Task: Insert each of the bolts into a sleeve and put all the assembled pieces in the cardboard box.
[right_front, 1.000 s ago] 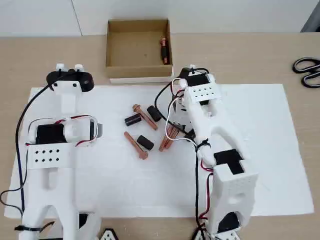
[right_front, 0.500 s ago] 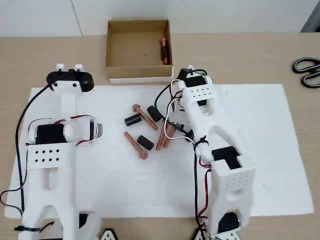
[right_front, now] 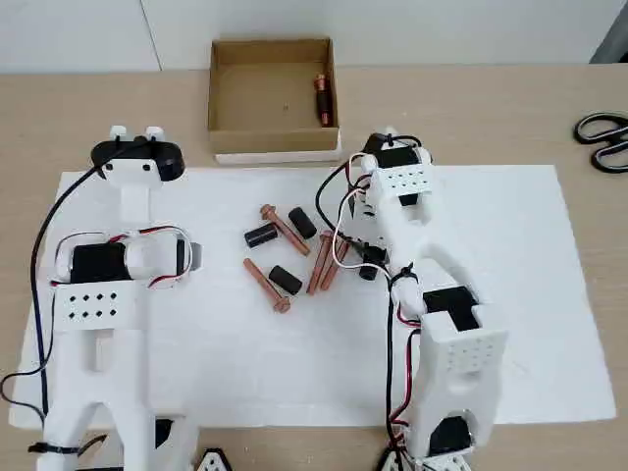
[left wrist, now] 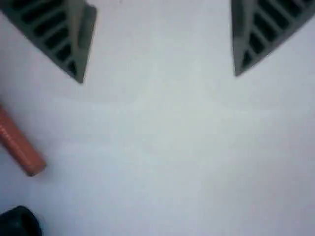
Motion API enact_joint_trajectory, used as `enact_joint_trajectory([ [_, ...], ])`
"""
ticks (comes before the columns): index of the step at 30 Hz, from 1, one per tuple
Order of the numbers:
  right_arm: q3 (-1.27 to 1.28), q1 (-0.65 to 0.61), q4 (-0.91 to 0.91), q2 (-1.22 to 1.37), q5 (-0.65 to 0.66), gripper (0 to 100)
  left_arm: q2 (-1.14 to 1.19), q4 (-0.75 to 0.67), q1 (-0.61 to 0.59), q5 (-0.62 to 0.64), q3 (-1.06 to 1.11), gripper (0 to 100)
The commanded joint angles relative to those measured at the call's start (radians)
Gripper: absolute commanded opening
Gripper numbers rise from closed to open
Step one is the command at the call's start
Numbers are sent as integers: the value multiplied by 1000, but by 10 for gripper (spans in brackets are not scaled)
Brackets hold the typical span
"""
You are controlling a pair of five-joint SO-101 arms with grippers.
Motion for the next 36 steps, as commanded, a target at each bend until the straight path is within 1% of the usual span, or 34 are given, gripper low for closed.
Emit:
enact_joint_trajectory([
  [1, -46, 4, 31, -12, 0, 19, -6, -11, 5, 8, -5, 186],
  [3, -71, 5, 56, -12, 2, 27, -6, -11, 5, 8, -5, 186],
  [8, -157, 25, 124, -12, 61, 102, -6, -11, 5, 8, -5, 186],
  [10, -184, 33, 133, -12, 89, 84, -6, -11, 5, 8, -5, 186],
  [13, -218, 28, 182, -12, 167, 8, -8, 2, 5, 8, -5, 186],
  [14, -222, 28, 193, -8, 192, 1, -8, 6, 5, 8, -7, 186],
  [19, -221, 35, 199, -2, 261, 4, -8, 9, 3, 8, -7, 186],
  [27, -221, 36, 168, 7, 275, 5, -8, 11, 3, 8, -7, 186],
  [31, -221, 50, 133, 61, 377, 5, -8, 11, 3, 8, -7, 186],
  [36, -249, 74, 137, 130, 393, 4, -8, 11, 3, 8, -7, 186],
])
